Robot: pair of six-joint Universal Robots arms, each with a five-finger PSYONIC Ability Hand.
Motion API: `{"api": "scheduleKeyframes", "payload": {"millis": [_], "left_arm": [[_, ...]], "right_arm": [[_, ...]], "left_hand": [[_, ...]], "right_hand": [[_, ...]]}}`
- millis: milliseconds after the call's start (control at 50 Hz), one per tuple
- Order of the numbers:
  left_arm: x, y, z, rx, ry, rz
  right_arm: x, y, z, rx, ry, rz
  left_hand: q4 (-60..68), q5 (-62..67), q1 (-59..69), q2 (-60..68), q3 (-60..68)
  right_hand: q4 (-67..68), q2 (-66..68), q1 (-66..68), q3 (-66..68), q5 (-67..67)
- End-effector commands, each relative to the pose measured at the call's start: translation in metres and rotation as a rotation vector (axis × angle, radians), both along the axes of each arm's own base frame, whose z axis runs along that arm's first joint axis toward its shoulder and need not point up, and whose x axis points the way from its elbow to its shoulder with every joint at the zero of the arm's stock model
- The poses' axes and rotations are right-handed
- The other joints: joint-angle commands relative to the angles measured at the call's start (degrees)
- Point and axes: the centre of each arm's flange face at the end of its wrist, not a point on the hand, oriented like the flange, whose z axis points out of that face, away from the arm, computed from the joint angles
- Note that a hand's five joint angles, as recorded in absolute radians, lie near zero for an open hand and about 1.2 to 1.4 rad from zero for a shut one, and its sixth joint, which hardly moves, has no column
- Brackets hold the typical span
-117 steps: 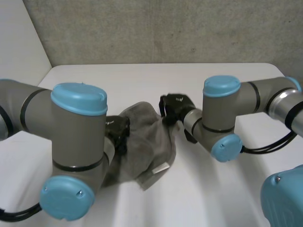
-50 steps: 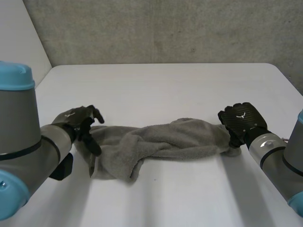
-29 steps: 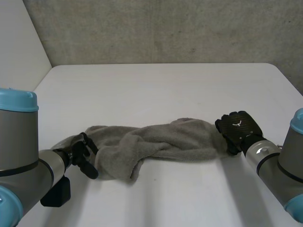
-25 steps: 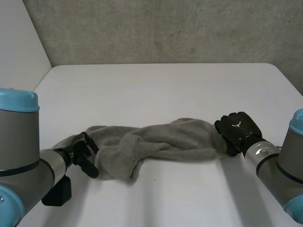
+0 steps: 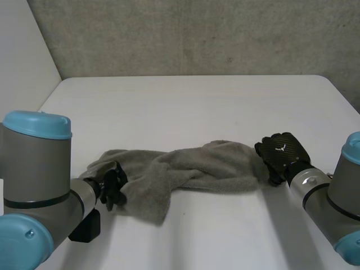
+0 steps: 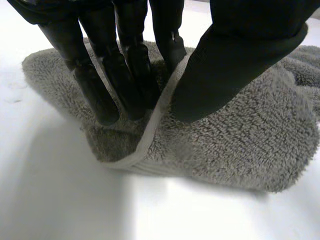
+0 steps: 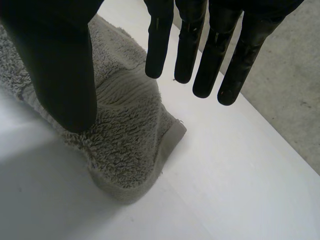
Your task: Fold the towel.
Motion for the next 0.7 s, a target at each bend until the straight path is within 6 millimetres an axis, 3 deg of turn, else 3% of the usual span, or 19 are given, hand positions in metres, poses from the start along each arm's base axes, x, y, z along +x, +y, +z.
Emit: {"api": "scheduleKeyframes", "payload": {"millis": [20,140,180,200,220,240,260,300,360,420,460,480,520,580,620,700], "left_arm": [[-0.001,-0.001,0.003,-0.02,0.007,0.0],[-0.001,-0.002,0.01,-0.045,0.009,-0.003],[-0.001,-0.003,0.014,-0.059,0.014,-0.003],[-0.001,-0.005,0.021,-0.08,0.024,0.0],[-0.001,-0.005,0.021,-0.08,0.025,0.0],[0.0,-0.005,0.029,-0.102,0.034,0.002],[0.0,-0.005,0.029,-0.102,0.034,0.002],[0.001,-0.006,0.045,-0.154,0.049,-0.002],[0.004,-0.009,0.062,-0.218,0.021,-0.025],[0.01,-0.013,0.076,-0.291,-0.048,-0.058],[0.014,-0.016,0.083,-0.325,-0.091,-0.07],[0.017,-0.019,0.088,-0.354,-0.138,-0.084],[0.019,-0.021,0.091,-0.382,-0.183,-0.1],[0.025,-0.024,0.098,-0.426,-0.269,-0.125],[0.028,-0.026,0.099,-0.436,-0.307,-0.13],[0.031,-0.025,0.095,-0.43,-0.371,-0.156]], "right_arm": [[0.001,-0.004,-0.009,-0.005,0.004,-0.002],[0.002,-0.007,-0.014,-0.002,0.002,0.002],[0.003,-0.01,-0.016,-0.002,0.0,0.005],[0.003,-0.01,-0.016,-0.002,0.0,0.005],[0.002,-0.013,-0.017,-0.001,0.0,0.002],[0.002,-0.013,-0.018,0.0,0.0,0.002],[0.002,-0.015,-0.017,-0.005,0.0,-0.001],[0.002,-0.017,-0.014,-0.016,-0.003,-0.002],[-0.004,-0.024,-0.005,-0.035,-0.008,-0.025],[-0.016,-0.031,0.013,-0.082,-0.013,-0.061],[-0.023,-0.03,0.038,-0.139,0.017,-0.054],[-0.023,-0.03,0.038,-0.139,0.017,-0.054],[-0.028,-0.021,0.053,-0.139,0.096,0.002],[-0.031,-0.013,0.053,-0.11,0.158,0.048],[-0.035,0.011,0.046,0.012,0.322,0.153],[-0.044,0.032,0.042,0.141,0.475,0.242]], "left_hand": [[17.3,17.3,17.1,16.9,17.3],[17.3,17.3,17.1,16.9,17.3],[17.3,17.3,17.1,16.9,17.3],[17.3,17.3,17.1,16.9,17.3],[17.3,17.3,17.1,16.9,17.3],[17.3,17.3,17.1,16.9,17.3],[17.3,17.3,17.1,16.9,17.3],[17.3,17.3,17.1,16.9,17.3],[17.3,17.3,17.1,16.9,17.3],[17.3,17.3,17.1,16.9,17.3],[17.3,17.3,17.1,16.9,17.3],[17.3,17.3,17.1,16.9,17.3],[17.3,17.3,17.1,16.9,17.3],[17.3,17.3,17.1,16.9,17.3],[17.3,17.3,17.1,16.9,17.3],[17.3,17.3,17.1,16.9,17.3]], "right_hand": [[0.9,0.0,4.5,1.2,0.6],[5.9,5.1,9.5,6.2,5.6],[24.0,23.1,27.6,24.3,23.7],[24.1,23.3,27.7,24.4,23.8],[38.2,37.4,41.8,38.5,38.0],[38.4,37.6,42.0,38.7,38.1],[47.0,46.2,50.6,47.3,46.7],[47.1,46.2,50.7,47.4,46.8],[47.1,46.2,50.7,47.4,46.8],[47.1,46.2,50.7,47.4,46.8],[47.1,46.2,50.7,47.4,46.8],[47.1,46.2,50.7,47.4,46.8],[47.1,46.2,50.7,47.4,46.8],[47.1,46.2,50.7,47.4,46.8],[47.1,46.2,50.7,47.4,46.8],[47.1,46.2,50.7,47.4,46.8]]}}
